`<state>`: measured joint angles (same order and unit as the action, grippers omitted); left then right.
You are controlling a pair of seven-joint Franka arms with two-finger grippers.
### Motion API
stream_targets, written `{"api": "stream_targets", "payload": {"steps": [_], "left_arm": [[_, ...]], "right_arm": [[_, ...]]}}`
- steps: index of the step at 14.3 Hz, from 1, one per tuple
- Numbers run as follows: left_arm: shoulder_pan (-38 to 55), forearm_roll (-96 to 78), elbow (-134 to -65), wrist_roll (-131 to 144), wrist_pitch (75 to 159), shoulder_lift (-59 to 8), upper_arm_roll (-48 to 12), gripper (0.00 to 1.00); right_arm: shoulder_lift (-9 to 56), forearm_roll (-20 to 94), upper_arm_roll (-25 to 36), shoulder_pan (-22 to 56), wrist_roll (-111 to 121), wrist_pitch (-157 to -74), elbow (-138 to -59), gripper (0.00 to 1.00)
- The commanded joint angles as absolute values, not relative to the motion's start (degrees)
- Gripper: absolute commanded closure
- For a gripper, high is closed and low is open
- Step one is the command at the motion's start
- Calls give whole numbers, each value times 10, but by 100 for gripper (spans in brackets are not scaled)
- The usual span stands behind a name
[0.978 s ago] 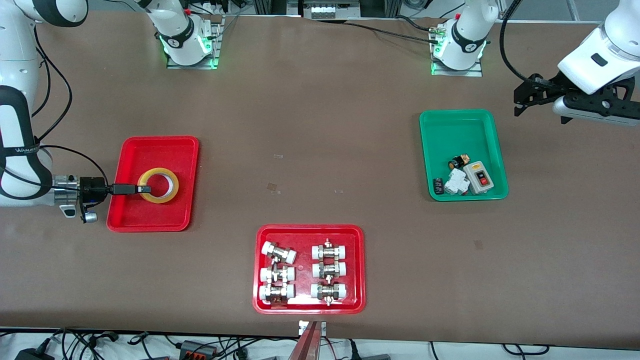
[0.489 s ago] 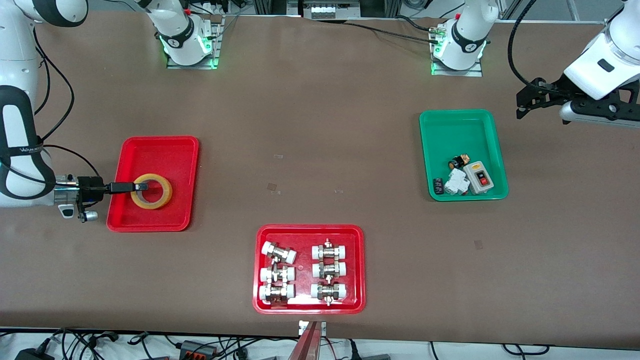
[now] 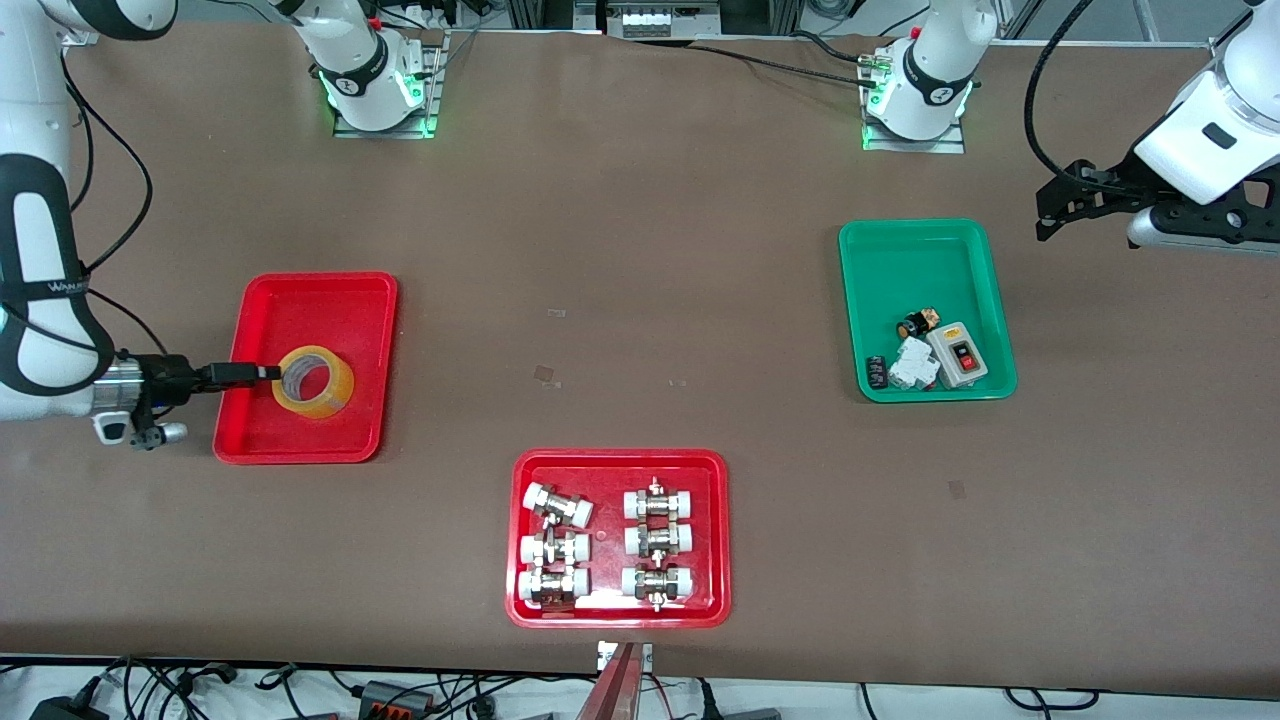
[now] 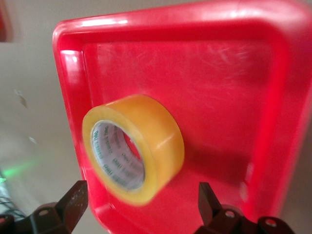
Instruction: Left arm passes tape to right arm into tray
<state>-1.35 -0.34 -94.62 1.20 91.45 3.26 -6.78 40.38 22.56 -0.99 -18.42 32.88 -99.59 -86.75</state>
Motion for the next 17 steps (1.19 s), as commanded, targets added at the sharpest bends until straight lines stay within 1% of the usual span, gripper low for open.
{"api": "stream_targets", "payload": {"steps": [1, 4, 7, 9, 12, 15, 16, 17], "left_arm": [[-14, -5, -936, 18, 913, 28, -67, 0], [-15, -6, -936, 18, 912, 28, -66, 0], [-15, -6, -936, 20, 912, 28, -66, 0], [-15, -6, -936, 20, 912, 28, -67, 0], [-15, -6, -936, 19, 911, 28, -66, 0], [-15, -7, -936, 19, 911, 28, -66, 0], [-15, -8, -936, 19, 911, 28, -66, 0], [-15, -8, -936, 19, 911, 28, -66, 0]], "right_arm": [[321, 151, -12, -167, 261, -977, -876, 0], [261, 64, -15, -120, 160, -942, -847, 0], [215, 0, -16, -63, 57, -901, -803, 0], [188, -4, -16, -42, 20, -854, -779, 0], [179, -2, -16, -43, 15, -827, -741, 0], [172, -4, -11, -47, 3, -834, -728, 0], [170, -7, -11, -47, 2, -845, -729, 0], [165, -15, -11, -43, 2, -879, -733, 0]]}}
